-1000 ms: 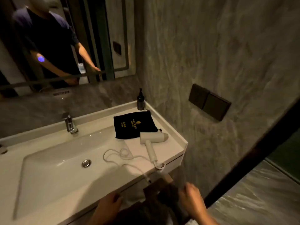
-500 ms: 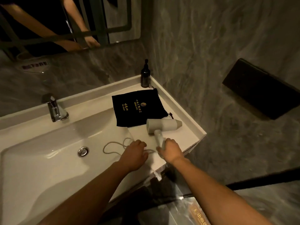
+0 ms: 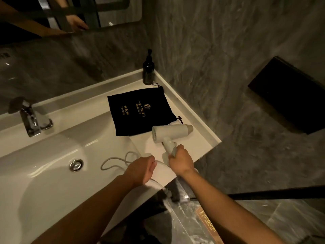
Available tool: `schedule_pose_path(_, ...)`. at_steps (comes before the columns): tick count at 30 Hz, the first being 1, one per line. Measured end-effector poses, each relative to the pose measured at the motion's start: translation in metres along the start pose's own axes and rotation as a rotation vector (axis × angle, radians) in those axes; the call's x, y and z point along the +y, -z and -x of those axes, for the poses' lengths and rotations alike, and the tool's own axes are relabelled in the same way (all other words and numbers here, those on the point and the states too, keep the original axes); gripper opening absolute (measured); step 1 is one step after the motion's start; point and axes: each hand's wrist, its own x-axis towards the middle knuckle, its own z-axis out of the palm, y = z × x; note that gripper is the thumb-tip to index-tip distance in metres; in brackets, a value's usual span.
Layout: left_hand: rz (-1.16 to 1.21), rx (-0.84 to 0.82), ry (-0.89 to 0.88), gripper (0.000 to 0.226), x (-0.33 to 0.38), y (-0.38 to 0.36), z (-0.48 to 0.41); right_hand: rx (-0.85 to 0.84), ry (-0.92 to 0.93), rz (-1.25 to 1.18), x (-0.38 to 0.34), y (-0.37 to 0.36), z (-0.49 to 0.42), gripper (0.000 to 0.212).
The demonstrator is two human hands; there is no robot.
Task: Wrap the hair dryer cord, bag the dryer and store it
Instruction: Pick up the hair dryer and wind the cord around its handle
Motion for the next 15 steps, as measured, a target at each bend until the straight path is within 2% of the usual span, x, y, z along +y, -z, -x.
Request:
schedule_pose_path(3, 0.035, 0.042, 0.024, 0.03, 0.002, 0.006, 0.01, 0.049, 0.056, -0.053, 0.006, 0.014, 0.015, 0.039)
schedule_pose_path(7, 0.103, 0.115, 0.046, 0.031, 0.01, 0.015, 0.032, 0.121, 0.17, -0.261, 0.021, 0.049, 0.04, 0.045)
schedule_pose_path(11, 0.079, 0.217, 0.042, 0.024, 0.026, 0.025, 0.066, 0.121, 0.343, -0.357, 0.041, 0.095, 0.064, 0.028)
schedule_pose_path(15, 0.1, 0.335, 0.093, 0.022, 0.057, 0.032, 0.116, 0.056, 0.481, -0.434, 0.059, 0.145, 0.095, 0.026)
